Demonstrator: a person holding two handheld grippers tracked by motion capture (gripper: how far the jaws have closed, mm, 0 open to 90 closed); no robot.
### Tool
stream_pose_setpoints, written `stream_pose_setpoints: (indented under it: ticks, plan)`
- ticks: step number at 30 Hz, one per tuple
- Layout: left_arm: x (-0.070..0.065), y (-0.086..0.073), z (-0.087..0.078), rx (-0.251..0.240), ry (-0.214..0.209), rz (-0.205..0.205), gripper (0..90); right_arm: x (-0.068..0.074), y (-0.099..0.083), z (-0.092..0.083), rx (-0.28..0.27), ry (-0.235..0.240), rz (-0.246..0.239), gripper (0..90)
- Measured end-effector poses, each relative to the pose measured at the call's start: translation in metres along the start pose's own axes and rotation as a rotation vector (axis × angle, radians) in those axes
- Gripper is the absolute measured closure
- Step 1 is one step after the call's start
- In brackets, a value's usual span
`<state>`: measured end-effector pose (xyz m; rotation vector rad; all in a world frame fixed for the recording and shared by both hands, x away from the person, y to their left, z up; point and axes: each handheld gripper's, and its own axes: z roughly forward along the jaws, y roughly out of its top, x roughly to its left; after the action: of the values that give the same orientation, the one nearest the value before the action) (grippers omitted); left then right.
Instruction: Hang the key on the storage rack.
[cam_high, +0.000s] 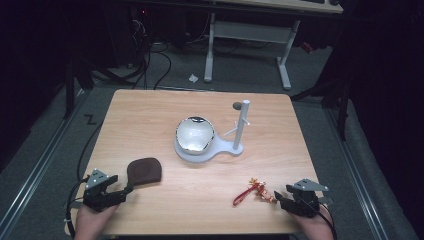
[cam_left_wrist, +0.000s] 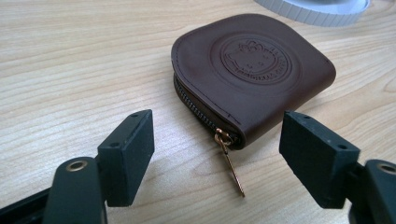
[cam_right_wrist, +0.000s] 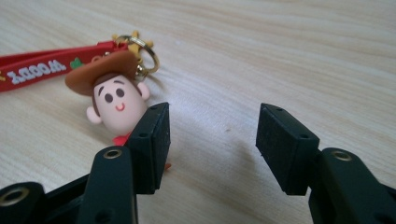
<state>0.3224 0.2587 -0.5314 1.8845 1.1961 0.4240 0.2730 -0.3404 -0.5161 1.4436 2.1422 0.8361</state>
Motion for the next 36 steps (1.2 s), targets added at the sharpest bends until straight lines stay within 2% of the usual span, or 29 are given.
stream_pose_setpoints:
  ticks: [1,6,8,16,25,36]
  plan:
    - [0.001,0.0,-0.001,-0.006,-0.003,-0.002,26.6,0.0,0.002,0.0,0.028,-0.001,-0.013,44.8]
    - [0.0,0.0,0.0,-0.01,-0.019,-0.008,26.1,-0.001,0.006,-0.002,0.06,-0.013,-0.033,44.6]
    - [-0.002,0.001,-0.001,-0.014,-0.018,0.0,25.9,-0.004,0.008,-0.003,0.075,-0.038,-0.047,44.0]
    - [-0.002,0.001,-0.003,-0.027,-0.017,0.004,26.5,-0.006,0.014,-0.003,0.134,-0.023,-0.045,43.4]
    - [-0.002,0.001,-0.001,-0.022,-0.023,0.009,26.5,-0.001,0.022,-0.002,0.175,0.004,-0.074,43.4]
    - [-0.001,0.001,0.0,-0.013,-0.039,0.012,27.6,0.009,0.038,-0.007,0.283,0.019,-0.18,43.7]
